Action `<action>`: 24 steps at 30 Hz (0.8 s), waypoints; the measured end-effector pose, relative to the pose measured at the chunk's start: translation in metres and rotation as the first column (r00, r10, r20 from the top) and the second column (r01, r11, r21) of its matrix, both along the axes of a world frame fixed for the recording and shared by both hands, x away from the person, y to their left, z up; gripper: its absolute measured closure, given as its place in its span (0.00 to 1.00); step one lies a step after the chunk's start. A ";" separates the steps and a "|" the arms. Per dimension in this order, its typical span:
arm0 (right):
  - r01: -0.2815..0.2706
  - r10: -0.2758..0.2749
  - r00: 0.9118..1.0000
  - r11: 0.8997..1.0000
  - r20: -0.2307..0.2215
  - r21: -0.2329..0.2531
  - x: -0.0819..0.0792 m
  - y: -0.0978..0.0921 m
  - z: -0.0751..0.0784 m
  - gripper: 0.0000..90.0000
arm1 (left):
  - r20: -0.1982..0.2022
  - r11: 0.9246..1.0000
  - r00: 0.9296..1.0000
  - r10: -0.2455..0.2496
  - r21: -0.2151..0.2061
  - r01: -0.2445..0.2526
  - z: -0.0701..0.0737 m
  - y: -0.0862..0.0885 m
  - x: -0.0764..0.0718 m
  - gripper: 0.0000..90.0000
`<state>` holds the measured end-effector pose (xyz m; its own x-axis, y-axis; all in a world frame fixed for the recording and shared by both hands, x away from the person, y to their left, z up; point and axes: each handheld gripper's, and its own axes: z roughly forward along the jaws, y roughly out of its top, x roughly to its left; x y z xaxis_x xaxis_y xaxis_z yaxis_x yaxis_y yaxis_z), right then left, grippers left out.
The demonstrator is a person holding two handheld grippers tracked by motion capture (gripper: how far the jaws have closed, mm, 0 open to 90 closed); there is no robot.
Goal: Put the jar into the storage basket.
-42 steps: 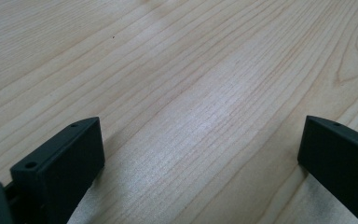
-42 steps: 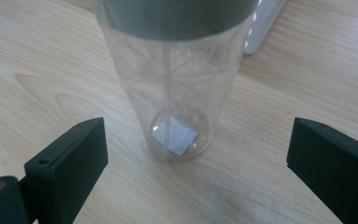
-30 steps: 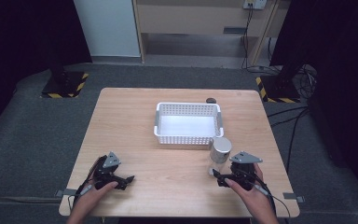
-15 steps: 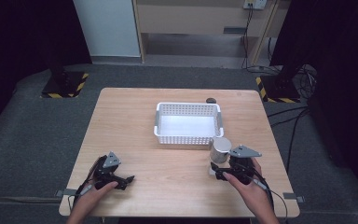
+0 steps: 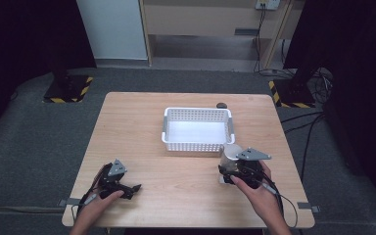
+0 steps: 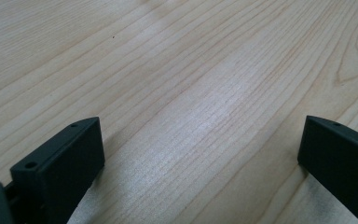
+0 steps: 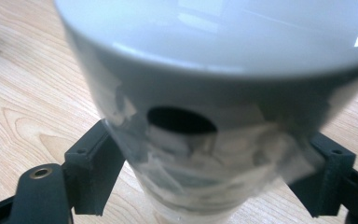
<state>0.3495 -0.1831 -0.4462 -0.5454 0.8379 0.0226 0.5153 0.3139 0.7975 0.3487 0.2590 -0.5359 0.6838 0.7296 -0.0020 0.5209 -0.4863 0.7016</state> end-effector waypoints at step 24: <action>0.001 -0.001 1.000 1.000 0.022 -0.023 0.003 0.011 0.027 0.35 | 0.000 1.000 1.000 0.000 0.000 0.000 0.000 0.000 0.000 0.00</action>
